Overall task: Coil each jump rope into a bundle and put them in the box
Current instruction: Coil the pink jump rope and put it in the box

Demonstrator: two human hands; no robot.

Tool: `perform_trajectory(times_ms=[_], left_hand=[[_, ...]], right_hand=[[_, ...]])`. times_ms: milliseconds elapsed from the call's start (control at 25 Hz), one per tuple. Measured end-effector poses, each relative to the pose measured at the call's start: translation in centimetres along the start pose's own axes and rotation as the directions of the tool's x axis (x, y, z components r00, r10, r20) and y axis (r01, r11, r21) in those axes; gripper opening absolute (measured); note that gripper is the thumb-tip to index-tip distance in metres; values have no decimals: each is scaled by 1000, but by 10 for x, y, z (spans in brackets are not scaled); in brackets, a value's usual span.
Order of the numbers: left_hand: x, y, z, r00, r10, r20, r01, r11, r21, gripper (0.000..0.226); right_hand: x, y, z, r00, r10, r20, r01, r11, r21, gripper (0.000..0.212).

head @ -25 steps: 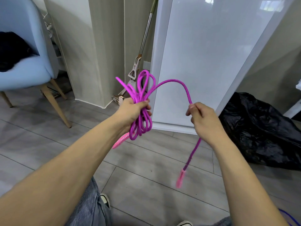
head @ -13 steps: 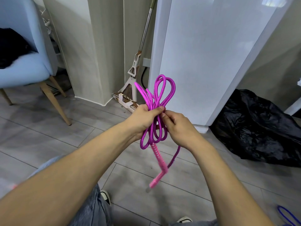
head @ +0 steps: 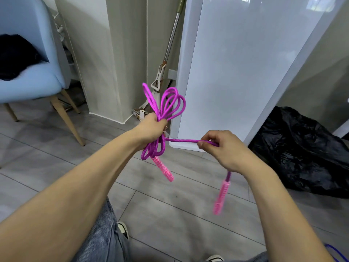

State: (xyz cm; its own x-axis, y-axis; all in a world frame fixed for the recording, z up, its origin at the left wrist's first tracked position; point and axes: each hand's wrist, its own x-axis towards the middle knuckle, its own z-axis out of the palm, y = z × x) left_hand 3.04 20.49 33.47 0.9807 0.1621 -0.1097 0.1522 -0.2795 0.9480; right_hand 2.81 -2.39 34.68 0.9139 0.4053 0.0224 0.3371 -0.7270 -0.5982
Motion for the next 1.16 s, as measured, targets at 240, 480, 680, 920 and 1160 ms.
perform_trajectory(times_ms=[240, 480, 680, 920, 1160], left_hand=[[4, -9, 2, 974, 95, 207, -200, 794, 573, 7], [1, -12, 5, 964, 133, 232, -263, 631, 730, 17], [-13, -1, 11, 918, 116, 378, -383, 504, 774, 5], [-48, 14, 29, 728, 289, 622, -670, 489, 558, 12], [-58, 30, 27, 767, 455, 452, -551, 828, 103, 5]], right_hand=[[-5, 4, -14, 973, -83, -215, 77, 996, -37, 11], [-4, 2, -18, 905, -246, -346, 198, 966, -169, 7], [-10, -16, -20, 826, -411, -385, 308, 902, -302, 6], [-11, 1, -40, 922, -166, -349, 248, 946, 206, 11], [-7, 27, -18, 990, 88, 110, -141, 663, 735, 31]])
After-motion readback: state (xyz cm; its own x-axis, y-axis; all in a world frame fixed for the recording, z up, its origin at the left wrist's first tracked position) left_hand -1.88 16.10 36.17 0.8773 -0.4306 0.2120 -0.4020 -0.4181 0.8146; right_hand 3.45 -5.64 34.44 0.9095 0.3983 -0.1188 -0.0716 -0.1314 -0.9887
